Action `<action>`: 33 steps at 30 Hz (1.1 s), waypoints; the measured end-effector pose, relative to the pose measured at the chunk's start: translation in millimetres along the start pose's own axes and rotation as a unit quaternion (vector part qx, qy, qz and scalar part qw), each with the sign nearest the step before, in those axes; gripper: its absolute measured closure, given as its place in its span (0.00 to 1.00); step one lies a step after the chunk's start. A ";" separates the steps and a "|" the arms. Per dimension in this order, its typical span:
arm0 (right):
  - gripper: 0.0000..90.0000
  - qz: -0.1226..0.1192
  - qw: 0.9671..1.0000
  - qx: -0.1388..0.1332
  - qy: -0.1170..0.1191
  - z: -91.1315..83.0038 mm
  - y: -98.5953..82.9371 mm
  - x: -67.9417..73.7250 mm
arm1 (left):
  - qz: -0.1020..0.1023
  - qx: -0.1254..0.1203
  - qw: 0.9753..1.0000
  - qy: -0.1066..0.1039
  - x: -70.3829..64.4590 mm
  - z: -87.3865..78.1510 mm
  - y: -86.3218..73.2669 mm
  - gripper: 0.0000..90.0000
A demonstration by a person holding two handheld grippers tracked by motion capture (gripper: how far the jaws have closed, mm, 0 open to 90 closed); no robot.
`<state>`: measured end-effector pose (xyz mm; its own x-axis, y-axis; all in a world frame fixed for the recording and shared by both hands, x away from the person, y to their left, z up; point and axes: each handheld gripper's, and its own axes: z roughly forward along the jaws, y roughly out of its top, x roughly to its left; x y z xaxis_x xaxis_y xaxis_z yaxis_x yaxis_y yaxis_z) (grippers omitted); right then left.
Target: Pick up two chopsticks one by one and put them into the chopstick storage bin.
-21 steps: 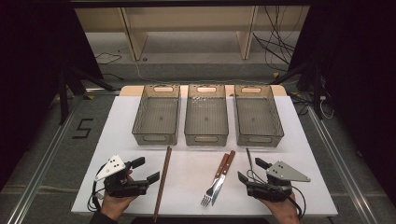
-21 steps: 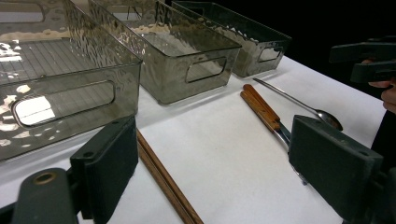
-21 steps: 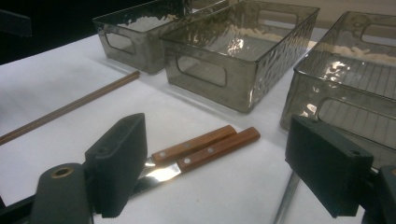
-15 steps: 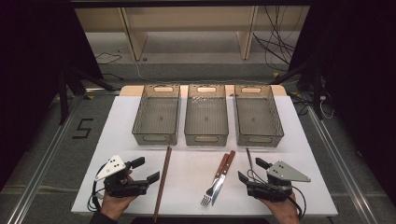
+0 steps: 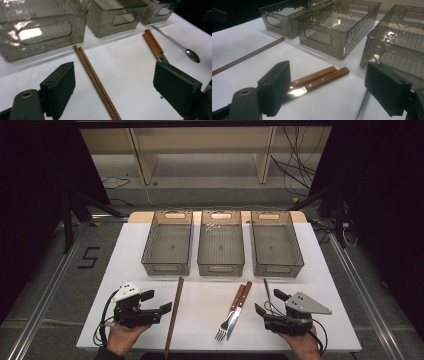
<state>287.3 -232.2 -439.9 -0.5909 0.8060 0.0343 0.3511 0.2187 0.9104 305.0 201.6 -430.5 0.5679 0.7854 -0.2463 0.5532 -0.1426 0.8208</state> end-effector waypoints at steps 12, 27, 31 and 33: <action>0.24 -0.003 1.000 0.001 0.001 1.0 0.4 1.5 | -0.003 0.159 0.985 0.064 -10.8 18.2 8.4 0.26; 0.25 -0.004 1.000 0.002 0.001 0.1 0.8 1.9 | 0.007 0.239 0.968 0.075 -10.1 46.2 4.3 0.36; 0.25 -0.004 1.000 0.001 0.001 0.0 0.8 2.2 | 0.016 0.259 0.962 0.083 -8.6 52.3 0.6 0.40; 0.25 -0.005 1.000 0.001 0.000 -0.1 0.8 1.9 | 0.016 0.261 0.961 0.084 -8.0 53.3 -0.3 0.43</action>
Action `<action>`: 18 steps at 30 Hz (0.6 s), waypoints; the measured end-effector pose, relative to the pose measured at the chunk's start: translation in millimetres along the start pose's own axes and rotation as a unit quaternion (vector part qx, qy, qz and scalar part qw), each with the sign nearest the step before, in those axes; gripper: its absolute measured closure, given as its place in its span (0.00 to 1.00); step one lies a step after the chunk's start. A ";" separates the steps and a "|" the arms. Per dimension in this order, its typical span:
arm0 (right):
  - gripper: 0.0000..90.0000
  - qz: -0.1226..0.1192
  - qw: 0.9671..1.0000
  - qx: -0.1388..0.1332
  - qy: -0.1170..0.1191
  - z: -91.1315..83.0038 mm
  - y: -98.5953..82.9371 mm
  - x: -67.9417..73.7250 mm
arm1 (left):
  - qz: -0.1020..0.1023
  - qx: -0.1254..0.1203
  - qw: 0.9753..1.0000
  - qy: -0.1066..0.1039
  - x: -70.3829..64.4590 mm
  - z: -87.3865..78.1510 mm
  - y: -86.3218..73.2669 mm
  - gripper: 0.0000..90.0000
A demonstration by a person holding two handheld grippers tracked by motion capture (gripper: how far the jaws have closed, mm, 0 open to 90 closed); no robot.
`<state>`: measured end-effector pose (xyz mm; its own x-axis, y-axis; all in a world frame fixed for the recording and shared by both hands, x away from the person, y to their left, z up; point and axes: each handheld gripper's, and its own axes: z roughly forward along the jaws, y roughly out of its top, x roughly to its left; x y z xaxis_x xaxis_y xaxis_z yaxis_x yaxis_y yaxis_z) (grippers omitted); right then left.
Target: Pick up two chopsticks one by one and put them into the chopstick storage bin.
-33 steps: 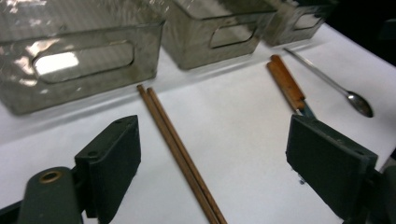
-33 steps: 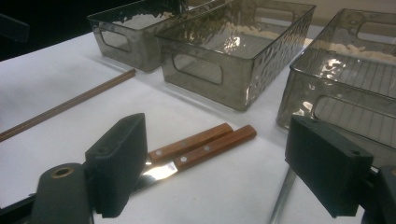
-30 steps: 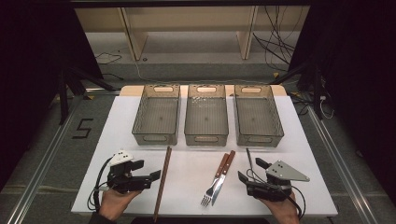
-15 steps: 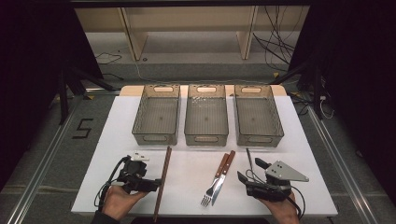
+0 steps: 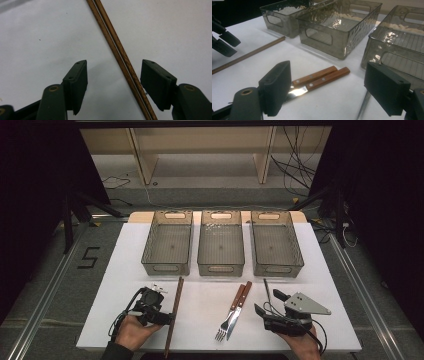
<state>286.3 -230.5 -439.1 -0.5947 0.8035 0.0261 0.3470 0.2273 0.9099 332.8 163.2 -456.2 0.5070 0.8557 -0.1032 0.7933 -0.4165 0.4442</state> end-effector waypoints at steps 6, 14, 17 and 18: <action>0.25 -0.001 1.000 0.001 -0.001 0.4 0.0 0.4 | 0.001 0.013 1.000 0.000 0.6 5.0 -1.3 0.45; 0.25 -0.003 1.000 0.002 0.000 0.7 -0.1 0.5 | 0.002 0.023 1.000 0.006 -0.4 10.8 -2.1 0.48; 0.25 -0.003 1.000 0.002 0.000 0.7 -0.1 0.4 | 0.003 0.024 1.000 0.003 -0.1 11.2 -1.8 0.48; 0.25 -0.003 1.000 0.002 0.000 0.7 -0.1 0.4 | 0.002 0.024 1.000 0.003 0.1 11.2 -1.7 0.48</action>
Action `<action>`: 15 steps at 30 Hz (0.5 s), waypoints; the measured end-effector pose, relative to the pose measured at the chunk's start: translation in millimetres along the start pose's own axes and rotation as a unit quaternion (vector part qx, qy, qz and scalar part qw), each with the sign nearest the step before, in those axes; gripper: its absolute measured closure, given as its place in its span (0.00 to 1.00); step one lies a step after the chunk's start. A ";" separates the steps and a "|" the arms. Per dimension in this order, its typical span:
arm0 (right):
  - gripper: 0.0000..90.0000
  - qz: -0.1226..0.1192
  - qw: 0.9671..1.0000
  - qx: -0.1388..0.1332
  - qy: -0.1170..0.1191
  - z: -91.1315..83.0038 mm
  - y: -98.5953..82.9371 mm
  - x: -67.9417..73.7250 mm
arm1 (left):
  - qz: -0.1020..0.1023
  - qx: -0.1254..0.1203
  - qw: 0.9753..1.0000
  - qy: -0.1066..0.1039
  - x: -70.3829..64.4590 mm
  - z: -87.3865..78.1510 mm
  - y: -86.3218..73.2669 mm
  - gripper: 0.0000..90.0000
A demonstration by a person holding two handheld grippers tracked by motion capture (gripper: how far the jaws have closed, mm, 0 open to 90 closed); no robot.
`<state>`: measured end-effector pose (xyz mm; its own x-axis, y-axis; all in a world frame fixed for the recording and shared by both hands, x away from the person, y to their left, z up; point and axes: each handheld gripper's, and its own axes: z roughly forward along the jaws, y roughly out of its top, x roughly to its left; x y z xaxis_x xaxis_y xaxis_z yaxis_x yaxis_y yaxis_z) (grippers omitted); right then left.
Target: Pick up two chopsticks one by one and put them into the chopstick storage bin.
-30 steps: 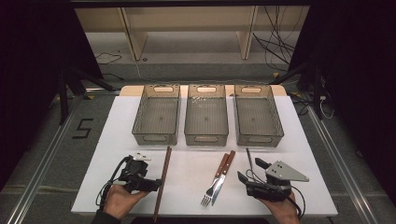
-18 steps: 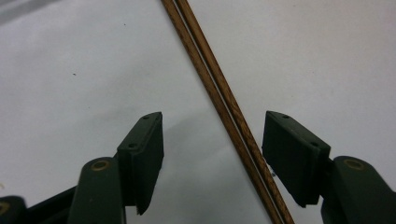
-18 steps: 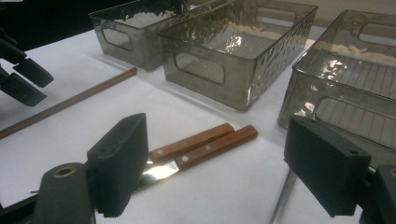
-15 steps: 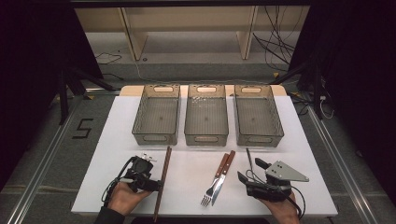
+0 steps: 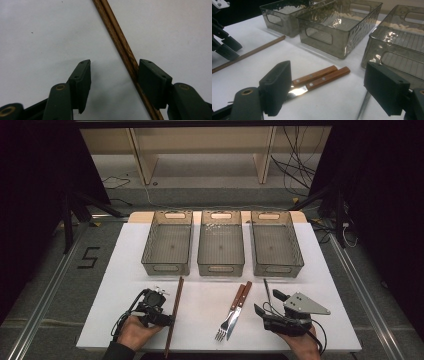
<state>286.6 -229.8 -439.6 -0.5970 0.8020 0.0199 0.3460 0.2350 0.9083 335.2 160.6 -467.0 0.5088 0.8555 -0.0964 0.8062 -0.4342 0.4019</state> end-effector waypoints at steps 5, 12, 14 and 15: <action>0.26 0.001 1.000 0.001 0.000 0.0 -0.1 -0.2 | -0.001 -0.002 1.000 0.003 -0.5 0.3 0.2 0.49; 0.26 0.000 1.000 0.002 -0.002 0.3 -0.2 -0.1 | -0.004 -0.001 1.000 -0.003 -0.4 2.1 0.2 0.50; 0.26 0.000 1.000 0.002 -0.002 0.4 -0.2 -0.1 | -0.003 -0.001 1.000 -0.003 -0.1 1.8 0.2 0.50; 0.26 0.000 1.000 0.002 -0.002 0.3 -0.2 -0.1 | 0.000 0.001 1.000 0.001 -0.4 2.0 0.3 0.50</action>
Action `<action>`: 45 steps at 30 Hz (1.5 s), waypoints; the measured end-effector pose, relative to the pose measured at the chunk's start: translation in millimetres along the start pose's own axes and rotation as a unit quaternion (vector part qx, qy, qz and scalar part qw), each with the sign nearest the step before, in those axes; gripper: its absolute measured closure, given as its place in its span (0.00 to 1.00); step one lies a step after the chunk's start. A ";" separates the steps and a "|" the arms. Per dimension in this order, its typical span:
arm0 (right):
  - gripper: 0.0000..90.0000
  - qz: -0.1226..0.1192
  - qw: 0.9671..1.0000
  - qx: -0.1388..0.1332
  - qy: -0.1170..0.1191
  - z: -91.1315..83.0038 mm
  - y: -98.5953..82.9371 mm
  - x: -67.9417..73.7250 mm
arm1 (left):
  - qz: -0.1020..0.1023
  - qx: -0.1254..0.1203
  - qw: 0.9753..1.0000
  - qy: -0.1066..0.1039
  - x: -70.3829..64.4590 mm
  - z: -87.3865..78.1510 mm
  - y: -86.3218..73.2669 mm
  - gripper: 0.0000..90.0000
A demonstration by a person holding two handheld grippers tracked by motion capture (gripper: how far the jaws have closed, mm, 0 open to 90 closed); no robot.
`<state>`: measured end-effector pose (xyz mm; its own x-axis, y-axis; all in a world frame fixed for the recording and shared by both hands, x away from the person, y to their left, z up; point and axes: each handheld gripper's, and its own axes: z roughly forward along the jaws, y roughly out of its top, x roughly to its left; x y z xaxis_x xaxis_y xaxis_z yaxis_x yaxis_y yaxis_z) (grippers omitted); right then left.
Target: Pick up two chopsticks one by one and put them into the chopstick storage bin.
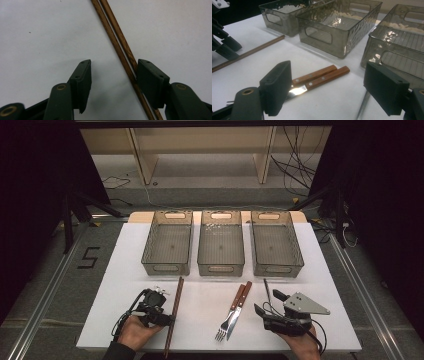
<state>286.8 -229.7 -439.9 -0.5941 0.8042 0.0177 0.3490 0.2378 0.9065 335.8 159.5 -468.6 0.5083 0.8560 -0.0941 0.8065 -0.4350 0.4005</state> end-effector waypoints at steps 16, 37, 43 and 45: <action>0.27 -0.002 1.000 0.005 -0.005 0.4 -0.5 0.0 | 0.016 0.009 1.000 0.023 0.4 -0.7 1.5 0.67; 0.27 -0.003 1.000 0.010 -0.009 0.7 -0.7 0.3 | 0.027 0.019 0.999 0.025 1.3 -0.3 5.1 0.86; 0.28 -0.003 1.000 0.012 -0.009 0.8 -0.8 0.4 | 0.008 0.023 1.000 0.006 9.2 -1.3 6.0 0.89; 0.28 -0.002 1.000 0.013 -0.010 0.9 -0.7 0.9 | 0.007 0.026 1.000 0.014 11.6 -2.1 5.9 0.90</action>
<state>286.6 -228.7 -440.9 -0.5808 0.8141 0.0043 0.3643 0.2551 0.8956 345.8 167.5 -465.4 0.5120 0.8567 -0.0628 0.8141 -0.4607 0.3536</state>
